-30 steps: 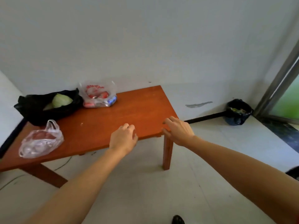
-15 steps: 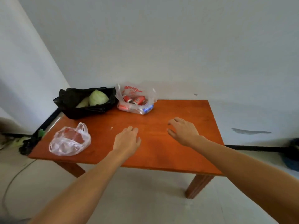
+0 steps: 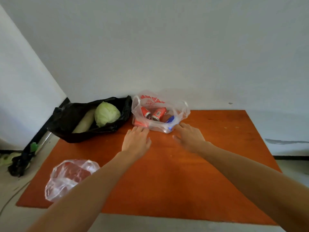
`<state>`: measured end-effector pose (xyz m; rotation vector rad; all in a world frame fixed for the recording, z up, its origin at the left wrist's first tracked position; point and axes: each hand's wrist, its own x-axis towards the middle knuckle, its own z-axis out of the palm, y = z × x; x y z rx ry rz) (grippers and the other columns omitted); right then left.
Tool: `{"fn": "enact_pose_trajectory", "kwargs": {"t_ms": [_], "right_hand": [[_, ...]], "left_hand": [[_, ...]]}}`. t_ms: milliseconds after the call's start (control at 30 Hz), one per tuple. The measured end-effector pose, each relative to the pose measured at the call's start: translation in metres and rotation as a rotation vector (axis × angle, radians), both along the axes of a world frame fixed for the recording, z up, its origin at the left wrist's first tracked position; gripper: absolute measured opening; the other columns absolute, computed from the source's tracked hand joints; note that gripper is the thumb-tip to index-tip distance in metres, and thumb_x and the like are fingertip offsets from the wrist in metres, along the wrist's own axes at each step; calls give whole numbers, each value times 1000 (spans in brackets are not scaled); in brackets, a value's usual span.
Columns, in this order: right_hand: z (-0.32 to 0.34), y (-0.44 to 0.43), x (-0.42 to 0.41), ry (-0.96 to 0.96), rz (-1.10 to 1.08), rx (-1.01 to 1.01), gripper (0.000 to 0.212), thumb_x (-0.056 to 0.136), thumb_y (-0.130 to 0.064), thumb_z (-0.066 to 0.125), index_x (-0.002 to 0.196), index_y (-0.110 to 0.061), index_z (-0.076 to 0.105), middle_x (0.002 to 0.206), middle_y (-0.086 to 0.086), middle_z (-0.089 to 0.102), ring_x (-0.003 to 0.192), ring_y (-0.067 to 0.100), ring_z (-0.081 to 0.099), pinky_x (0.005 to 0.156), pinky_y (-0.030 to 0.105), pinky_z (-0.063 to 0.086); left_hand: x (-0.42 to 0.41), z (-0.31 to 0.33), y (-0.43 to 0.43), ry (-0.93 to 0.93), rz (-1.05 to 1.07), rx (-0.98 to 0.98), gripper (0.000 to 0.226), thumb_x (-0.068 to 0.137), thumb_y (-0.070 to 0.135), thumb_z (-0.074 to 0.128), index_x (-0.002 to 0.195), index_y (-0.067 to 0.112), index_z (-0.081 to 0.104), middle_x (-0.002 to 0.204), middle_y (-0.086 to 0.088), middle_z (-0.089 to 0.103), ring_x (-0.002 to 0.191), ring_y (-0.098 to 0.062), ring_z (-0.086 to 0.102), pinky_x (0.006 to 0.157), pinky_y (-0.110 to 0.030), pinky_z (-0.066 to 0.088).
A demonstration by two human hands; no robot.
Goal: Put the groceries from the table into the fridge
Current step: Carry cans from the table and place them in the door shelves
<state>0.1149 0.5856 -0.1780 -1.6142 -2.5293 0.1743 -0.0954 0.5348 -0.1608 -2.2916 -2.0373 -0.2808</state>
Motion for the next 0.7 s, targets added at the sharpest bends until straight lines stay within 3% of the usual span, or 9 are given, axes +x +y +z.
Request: {"fn": "enact_pose_trajectory", "kwargs": {"t_ms": [300,433,600,700], "right_hand": [[-20,99,-35,-28,-81,-81,32,97,-29,47,127,-20,54,128,0,55,109,25,59,80,37,49],[-30,143,-50,-9,-38,-62,30,96,-26,47,123,-18,58,127,2,57,115,24,54,89,38,47],[-65,203,-69,-79,38,-154,31,93,-30,43,120,-25,57,117,1,62,102,25,59,73,33,45],[-92,224,-75,-152,96,-267,38,88,-40,38,119,-31,59,116,1,66,105,26,60,84,37,50]], "left_hand": [[-27,-25,120,-120,-197,-4,25,92,18,50,113,12,60,113,-6,59,108,-24,55,94,-37,45],[-33,-41,164,-9,-233,-58,27,92,15,49,118,12,57,117,-6,57,110,-24,51,95,-35,41],[-43,-72,222,54,-223,-176,28,93,12,46,120,13,55,121,-6,56,113,-24,52,91,-34,42],[-47,-95,244,36,-189,-277,26,94,13,46,118,14,57,124,-5,55,114,-23,54,87,-36,46]]}}
